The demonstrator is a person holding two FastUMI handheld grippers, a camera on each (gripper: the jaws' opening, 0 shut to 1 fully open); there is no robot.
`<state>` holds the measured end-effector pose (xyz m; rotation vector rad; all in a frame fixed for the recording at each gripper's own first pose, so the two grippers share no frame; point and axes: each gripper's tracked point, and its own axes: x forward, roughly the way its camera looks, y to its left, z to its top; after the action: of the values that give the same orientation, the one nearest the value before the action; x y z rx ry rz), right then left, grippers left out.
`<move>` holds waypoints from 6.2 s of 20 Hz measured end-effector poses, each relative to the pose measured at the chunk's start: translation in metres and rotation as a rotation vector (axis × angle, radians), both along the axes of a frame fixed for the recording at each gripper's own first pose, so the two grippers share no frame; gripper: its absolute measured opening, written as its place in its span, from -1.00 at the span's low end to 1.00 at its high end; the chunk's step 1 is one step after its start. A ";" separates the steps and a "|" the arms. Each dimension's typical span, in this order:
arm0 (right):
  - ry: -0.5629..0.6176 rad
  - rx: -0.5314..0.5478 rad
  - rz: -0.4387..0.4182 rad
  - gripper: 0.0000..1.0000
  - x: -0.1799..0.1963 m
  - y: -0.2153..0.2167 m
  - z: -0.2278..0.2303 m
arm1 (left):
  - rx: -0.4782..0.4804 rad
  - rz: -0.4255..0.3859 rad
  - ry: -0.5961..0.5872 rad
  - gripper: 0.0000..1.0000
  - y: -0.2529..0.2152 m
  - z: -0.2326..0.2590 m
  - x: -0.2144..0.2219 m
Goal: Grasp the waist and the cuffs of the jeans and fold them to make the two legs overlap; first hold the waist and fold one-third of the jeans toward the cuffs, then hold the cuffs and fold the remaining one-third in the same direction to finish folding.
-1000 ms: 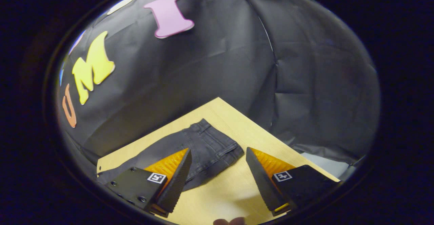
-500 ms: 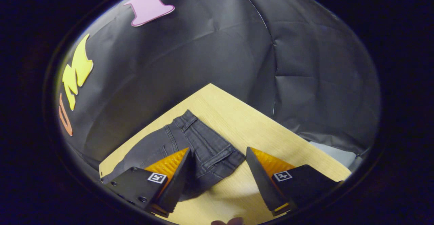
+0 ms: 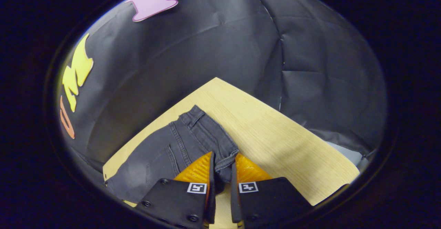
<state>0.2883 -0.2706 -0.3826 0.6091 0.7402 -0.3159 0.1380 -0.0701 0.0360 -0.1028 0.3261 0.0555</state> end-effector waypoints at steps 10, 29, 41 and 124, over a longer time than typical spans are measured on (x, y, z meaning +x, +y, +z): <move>-0.240 -0.259 0.148 -0.78 -0.022 0.041 0.168 | 0.027 0.042 -0.091 0.99 0.062 0.014 -0.018; -0.332 -0.530 0.771 -0.79 -0.047 0.322 0.267 | -0.124 0.171 -0.169 0.97 0.218 0.016 -0.059; -0.176 -0.615 1.024 -0.51 -0.049 0.344 0.218 | -0.174 0.212 -0.120 0.97 0.270 -0.017 -0.064; -0.031 -0.240 0.165 0.90 -0.294 -0.129 0.371 | 0.202 -0.486 0.027 -0.79 -0.211 -0.142 0.103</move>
<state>-0.0052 -0.3994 -0.0114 0.3229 0.7056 -0.2384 0.2408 -0.2816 -0.1061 0.1791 0.3633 -0.3917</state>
